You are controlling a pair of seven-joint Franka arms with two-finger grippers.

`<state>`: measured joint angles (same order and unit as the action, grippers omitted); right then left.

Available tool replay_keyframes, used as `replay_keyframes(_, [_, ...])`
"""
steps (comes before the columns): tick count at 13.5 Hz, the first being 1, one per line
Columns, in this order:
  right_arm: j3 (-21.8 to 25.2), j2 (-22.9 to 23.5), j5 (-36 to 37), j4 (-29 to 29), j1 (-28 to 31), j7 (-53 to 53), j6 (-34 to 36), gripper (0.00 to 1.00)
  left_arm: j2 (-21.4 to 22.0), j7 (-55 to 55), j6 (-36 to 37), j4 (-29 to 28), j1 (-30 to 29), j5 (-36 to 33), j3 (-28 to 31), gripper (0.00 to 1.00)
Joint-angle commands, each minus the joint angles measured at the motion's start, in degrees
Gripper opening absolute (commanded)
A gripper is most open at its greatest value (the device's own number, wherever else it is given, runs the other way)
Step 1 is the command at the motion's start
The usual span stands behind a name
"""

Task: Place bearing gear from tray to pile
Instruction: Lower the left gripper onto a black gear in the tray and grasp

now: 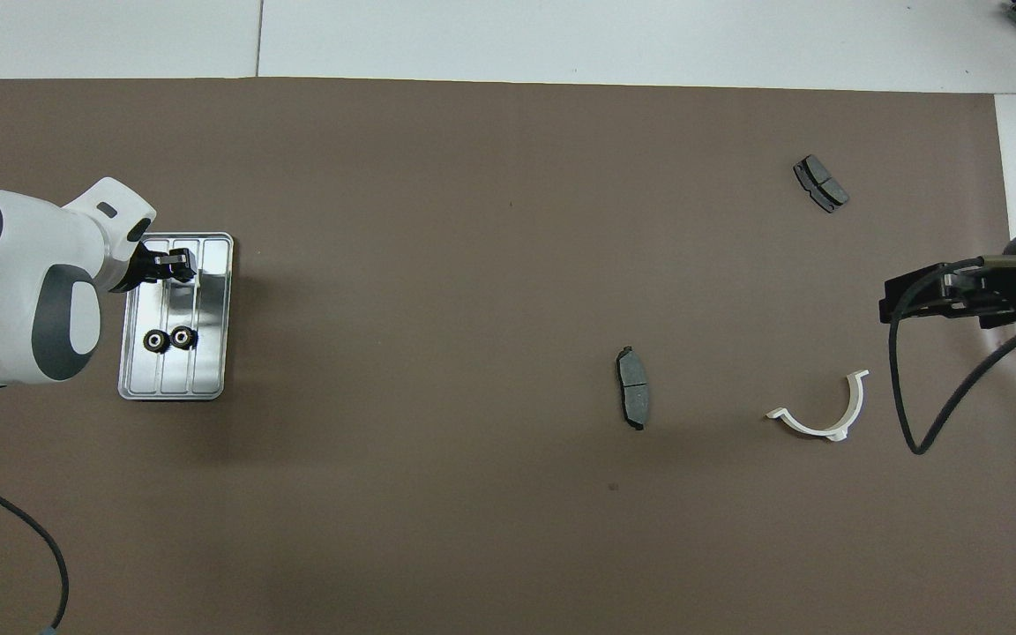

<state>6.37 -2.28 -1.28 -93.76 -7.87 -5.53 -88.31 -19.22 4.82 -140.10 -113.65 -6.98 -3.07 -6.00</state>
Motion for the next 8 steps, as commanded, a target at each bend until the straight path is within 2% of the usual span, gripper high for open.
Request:
replay_keyframes(1, [-0.3, -1.3, -0.4, -1.4, 0.6, 1.4, -0.3, 1.00, -0.5, 2.8, -2.0, -0.3, 0.7, -1.4, 0.3, 0.47])
replay_keyframes(7, [0.0, -1.9, -0.4, -1.1, 3.8, 1.1, -0.2, 1.00, -0.9, 3.6, -3.6, -1.5, 0.8, -1.4, 0.3, 0.46])
replay_keyframes(8, [-0.3, -2.1, -0.4, -1.1, 3.6, 1.0, -0.4, 1.00, -0.8, 3.9, -3.5, -1.5, 0.8, -1.4, 0.3, 0.35])
